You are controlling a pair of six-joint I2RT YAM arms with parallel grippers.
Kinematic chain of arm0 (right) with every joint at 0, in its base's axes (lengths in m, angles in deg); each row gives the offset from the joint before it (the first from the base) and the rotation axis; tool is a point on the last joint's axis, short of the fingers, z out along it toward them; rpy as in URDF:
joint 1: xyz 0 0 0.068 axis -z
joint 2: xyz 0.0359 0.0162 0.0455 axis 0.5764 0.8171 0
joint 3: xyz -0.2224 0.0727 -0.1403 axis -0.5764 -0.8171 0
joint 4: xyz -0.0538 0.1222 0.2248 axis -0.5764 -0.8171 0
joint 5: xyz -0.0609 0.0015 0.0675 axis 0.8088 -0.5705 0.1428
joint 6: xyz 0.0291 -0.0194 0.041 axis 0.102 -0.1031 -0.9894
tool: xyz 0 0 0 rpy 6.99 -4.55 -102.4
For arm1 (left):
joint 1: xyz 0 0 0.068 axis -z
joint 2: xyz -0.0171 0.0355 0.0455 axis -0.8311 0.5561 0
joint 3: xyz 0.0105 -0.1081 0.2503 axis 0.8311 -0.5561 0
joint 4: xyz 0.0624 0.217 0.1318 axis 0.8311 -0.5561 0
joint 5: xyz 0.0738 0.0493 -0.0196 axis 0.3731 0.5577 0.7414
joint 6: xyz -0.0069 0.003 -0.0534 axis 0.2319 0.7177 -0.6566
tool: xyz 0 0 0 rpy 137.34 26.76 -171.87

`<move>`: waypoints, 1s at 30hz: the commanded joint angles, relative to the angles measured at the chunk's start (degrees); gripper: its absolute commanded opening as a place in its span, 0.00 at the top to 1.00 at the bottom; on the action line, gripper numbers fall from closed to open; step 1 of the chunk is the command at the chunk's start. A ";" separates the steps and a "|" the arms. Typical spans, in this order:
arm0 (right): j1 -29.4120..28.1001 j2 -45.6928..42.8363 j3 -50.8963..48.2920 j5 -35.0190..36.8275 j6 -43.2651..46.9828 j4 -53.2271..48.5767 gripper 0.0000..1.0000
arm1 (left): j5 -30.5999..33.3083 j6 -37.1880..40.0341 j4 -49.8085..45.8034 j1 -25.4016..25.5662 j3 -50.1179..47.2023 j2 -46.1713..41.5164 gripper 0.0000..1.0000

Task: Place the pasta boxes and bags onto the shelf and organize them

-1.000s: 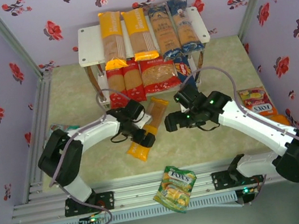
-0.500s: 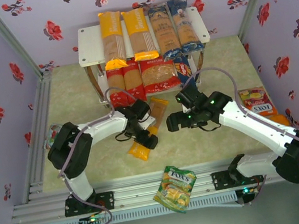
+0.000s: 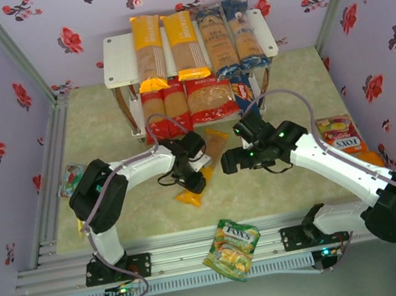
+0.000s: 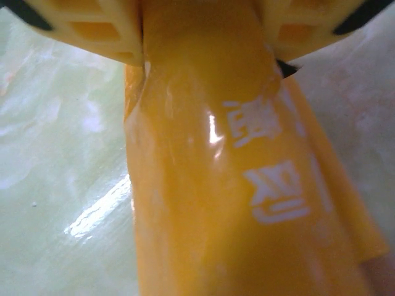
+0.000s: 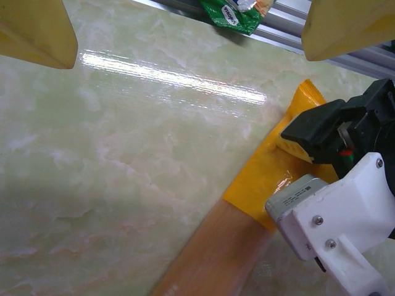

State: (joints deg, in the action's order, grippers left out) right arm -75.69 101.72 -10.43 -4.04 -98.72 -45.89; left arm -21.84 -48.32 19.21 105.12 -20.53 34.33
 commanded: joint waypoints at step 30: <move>3.55 -0.90 5.39 2.99 6.32 -2.87 0.05 | -6.15 -4.67 -36.01 -0.35 12.03 -25.01 1.00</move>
State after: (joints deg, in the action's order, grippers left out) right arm -72.65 101.05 -6.95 -1.31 -93.89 -47.59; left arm -26.95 -51.07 -11.56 105.56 -12.33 14.01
